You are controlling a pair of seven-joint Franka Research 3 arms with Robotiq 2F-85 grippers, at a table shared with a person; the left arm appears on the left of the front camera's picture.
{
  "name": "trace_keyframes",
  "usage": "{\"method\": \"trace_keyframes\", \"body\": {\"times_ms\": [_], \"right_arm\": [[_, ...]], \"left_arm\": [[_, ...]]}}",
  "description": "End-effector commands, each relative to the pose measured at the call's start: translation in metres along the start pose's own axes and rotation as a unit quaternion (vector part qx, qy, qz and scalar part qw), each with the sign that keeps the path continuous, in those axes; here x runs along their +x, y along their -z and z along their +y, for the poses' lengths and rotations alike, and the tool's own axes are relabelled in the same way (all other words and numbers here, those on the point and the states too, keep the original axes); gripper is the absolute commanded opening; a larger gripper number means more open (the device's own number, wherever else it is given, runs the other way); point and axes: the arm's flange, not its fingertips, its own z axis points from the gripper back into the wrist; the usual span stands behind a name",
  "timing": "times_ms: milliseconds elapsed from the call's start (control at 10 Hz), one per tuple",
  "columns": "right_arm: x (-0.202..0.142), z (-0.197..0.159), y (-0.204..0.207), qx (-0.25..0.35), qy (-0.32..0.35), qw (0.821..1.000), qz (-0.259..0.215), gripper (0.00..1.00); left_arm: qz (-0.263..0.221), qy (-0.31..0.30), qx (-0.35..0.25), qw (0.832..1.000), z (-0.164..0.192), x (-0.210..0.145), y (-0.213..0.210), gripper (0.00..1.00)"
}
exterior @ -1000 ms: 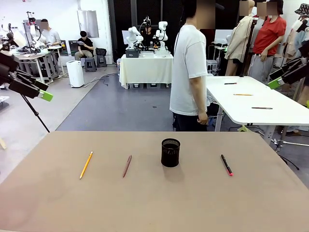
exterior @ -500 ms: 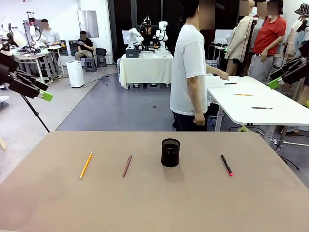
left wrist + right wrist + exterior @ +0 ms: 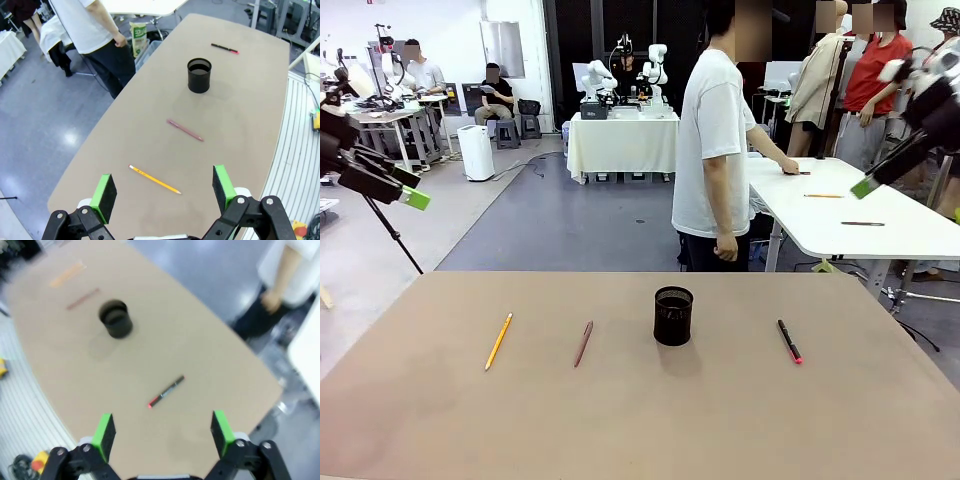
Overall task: Place the pens into the pen holder.
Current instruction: Pick up a writing instrument from the table and place it into the Pen holder.
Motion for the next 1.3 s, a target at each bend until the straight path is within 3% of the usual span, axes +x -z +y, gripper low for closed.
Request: {"method": "trace_keyframes", "body": {"times_ms": [0, 300, 500, 1200], "right_arm": [[0.016, 0.011, 0.028, -0.018, 0.063, 0.994, 0.082, 1.0], [0.016, 0.017, 0.084, -0.049, 0.122, 0.976, 0.173, 1.0], [0.006, 0.019, 0.111, -0.049, 0.151, 0.967, 0.2, 1.0], [0.002, 0.015, 0.112, -0.043, 0.137, 0.972, 0.188, 1.0]], "left_arm": [[-0.01, 0.007, -0.005, 1.0, 0.001, 0.0, 0.0, 1.0], [-0.01, 0.007, -0.005, 1.0, 0.001, 0.0, 0.0, 1.0], [-0.01, 0.007, -0.005, 1.0, 0.001, 0.0, 0.0, 1.0], [-0.01, 0.007, -0.005, 1.0, 0.001, 0.0, 0.0, 1.0]]}}
